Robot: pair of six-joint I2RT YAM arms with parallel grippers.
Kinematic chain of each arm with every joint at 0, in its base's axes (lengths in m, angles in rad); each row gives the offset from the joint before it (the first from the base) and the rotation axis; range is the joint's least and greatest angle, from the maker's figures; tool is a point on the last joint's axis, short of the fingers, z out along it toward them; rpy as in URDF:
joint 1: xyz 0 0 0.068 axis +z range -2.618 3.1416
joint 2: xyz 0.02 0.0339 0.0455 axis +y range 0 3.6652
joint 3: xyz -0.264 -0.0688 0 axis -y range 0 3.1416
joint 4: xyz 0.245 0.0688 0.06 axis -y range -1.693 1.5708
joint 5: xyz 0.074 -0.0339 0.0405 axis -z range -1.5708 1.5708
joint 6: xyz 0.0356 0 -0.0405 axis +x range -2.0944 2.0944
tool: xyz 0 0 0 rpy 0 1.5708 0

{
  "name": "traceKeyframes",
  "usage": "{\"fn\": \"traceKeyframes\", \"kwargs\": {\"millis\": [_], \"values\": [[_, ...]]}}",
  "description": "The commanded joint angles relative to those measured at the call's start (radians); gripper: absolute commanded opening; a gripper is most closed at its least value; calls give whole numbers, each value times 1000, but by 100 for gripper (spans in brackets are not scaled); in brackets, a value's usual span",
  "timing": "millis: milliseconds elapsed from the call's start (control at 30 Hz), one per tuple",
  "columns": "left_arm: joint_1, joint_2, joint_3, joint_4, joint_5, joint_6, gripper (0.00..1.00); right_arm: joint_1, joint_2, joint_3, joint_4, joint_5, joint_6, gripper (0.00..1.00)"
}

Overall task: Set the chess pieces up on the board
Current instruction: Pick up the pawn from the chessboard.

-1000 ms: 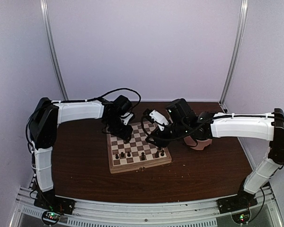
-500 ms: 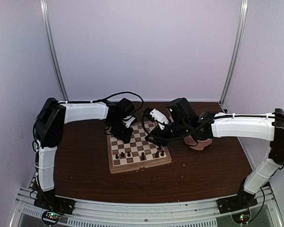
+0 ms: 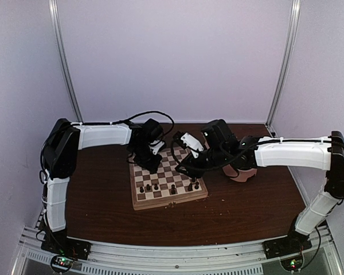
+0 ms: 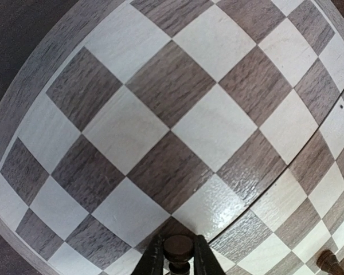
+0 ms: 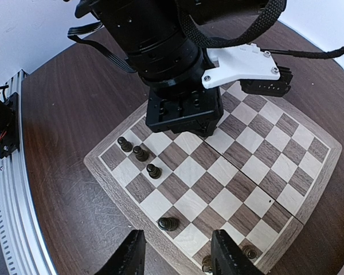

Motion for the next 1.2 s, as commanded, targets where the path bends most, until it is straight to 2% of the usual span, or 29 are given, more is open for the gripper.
{"fn": "traceKeyframes", "kwargs": {"millis": [0,300,433,533,700,833,1167], "values": [[0,-21,-5,38,-13,-31,18,-5,14,10,27,-13,15,42],[-1,-292,-157,230,-7,-190,18,-4,-9,-10,142,-3,88,41],[1,-411,-221,322,17,-299,18,-4,-15,-41,248,14,161,41],[1,-498,-294,411,42,-439,19,-4,-12,-71,349,16,215,40],[2,-610,-474,648,81,-749,19,-4,-8,-109,494,19,271,40],[2,-657,-581,820,131,-897,19,-2,3,-124,582,6,291,40],[2,-628,-654,1014,236,-1074,18,19,95,-64,622,6,263,39]]}}
